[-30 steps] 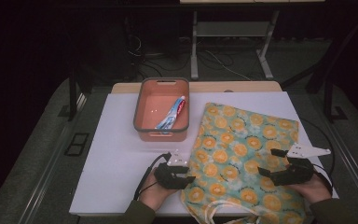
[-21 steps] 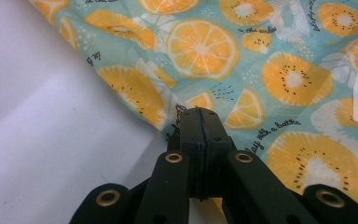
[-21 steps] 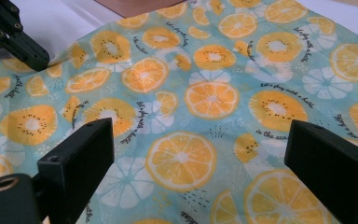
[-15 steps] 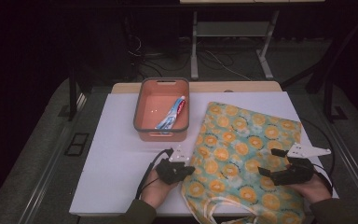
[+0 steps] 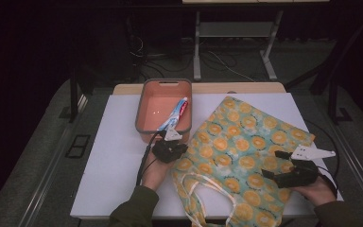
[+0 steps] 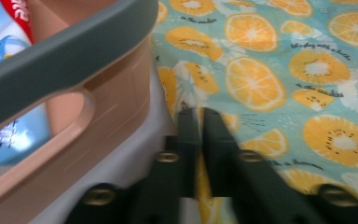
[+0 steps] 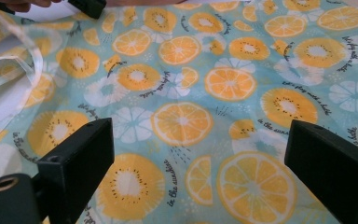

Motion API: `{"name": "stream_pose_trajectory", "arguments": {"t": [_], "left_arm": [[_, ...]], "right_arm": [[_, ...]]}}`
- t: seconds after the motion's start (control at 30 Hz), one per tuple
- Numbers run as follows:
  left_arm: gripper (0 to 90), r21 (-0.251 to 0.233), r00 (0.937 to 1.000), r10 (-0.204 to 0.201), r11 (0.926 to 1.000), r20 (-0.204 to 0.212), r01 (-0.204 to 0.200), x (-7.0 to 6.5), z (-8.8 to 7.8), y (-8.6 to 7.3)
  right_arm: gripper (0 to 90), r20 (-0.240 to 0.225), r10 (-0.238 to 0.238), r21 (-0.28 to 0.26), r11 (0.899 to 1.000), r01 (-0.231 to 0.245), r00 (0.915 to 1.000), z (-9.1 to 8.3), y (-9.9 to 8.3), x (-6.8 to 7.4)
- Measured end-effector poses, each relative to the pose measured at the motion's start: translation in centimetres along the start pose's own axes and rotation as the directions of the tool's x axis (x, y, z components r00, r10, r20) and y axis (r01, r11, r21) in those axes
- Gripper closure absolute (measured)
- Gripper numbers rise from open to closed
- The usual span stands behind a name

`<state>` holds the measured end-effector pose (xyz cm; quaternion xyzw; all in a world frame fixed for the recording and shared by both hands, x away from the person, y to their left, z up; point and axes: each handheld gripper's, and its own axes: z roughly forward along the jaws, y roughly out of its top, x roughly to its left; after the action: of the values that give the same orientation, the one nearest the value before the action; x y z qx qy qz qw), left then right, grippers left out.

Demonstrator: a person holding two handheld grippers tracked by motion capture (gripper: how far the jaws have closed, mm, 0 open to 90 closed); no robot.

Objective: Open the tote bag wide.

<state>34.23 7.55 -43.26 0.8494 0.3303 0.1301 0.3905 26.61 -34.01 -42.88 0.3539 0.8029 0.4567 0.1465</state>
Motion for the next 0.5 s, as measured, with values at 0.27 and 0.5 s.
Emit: {"name": "stream_pose_trajectory", "arguments": {"t": [0.27, 0.5], "left_arm": [[47.7, -0.046, 0.9992, -0.033, 0.9984, 0.021, 0.034, -0.4, -4.0, -1.4], [36.2, -0.070, 0.9970, -0.029, 0.9970, 0.071, 0.034, -0.6, -6.6, -3.9]], "right_arm": [[8.0, -0.002, -0.005, 0.000, 1.000, 0.005, 1.0000, 0.0, 0.0, 0.1], [8.0, -0.039, -0.019, 0.018, 1.000, 0.020, 0.9991, 0.2, 0.4, 1.0]]}}
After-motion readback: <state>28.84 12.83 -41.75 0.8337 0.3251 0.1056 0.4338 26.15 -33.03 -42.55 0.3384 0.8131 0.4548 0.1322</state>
